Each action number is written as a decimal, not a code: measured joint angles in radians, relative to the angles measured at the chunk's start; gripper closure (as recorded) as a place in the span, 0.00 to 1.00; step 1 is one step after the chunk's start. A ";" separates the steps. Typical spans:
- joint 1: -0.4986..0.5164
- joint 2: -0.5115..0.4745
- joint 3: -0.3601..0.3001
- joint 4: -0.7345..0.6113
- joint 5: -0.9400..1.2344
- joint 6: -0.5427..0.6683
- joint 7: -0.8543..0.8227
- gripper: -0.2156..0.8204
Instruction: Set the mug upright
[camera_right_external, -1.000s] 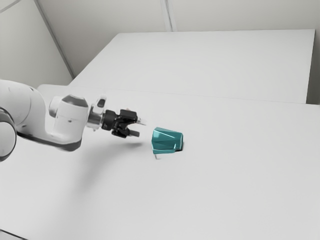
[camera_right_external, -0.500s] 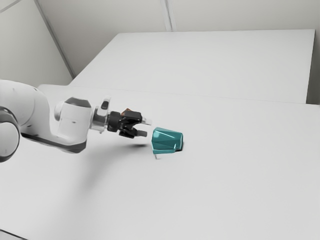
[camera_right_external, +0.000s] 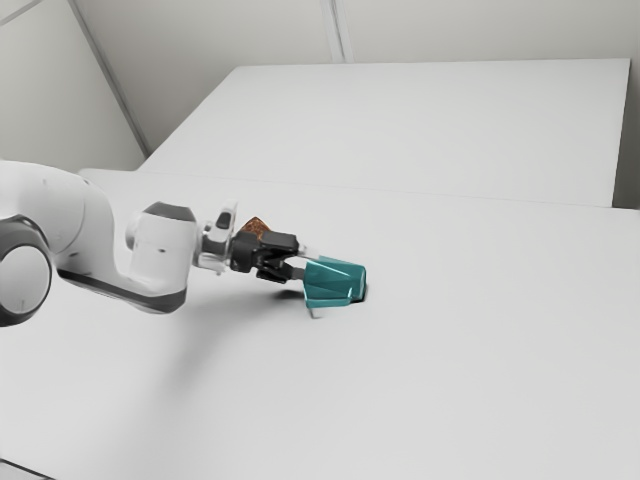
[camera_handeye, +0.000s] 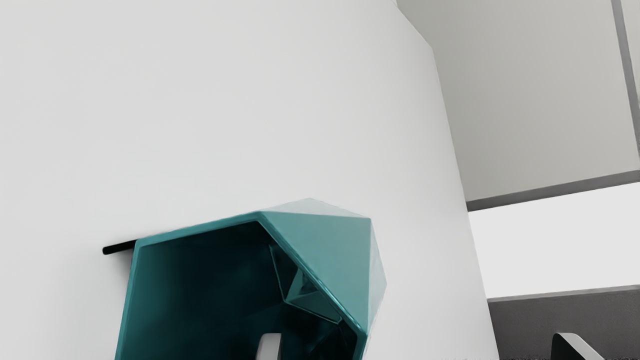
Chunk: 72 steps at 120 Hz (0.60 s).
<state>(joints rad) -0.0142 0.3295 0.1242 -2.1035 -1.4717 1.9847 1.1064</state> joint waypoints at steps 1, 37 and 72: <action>-0.001 0.000 0.000 0.000 0.000 0.000 0.001 0.23; -0.032 0.018 0.000 0.002 -0.020 -0.003 0.031 0.23; -0.044 0.027 -0.001 0.005 -0.036 -0.003 0.049 0.51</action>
<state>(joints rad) -0.0580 0.3561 0.1228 -2.0988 -1.5081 1.9818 1.1554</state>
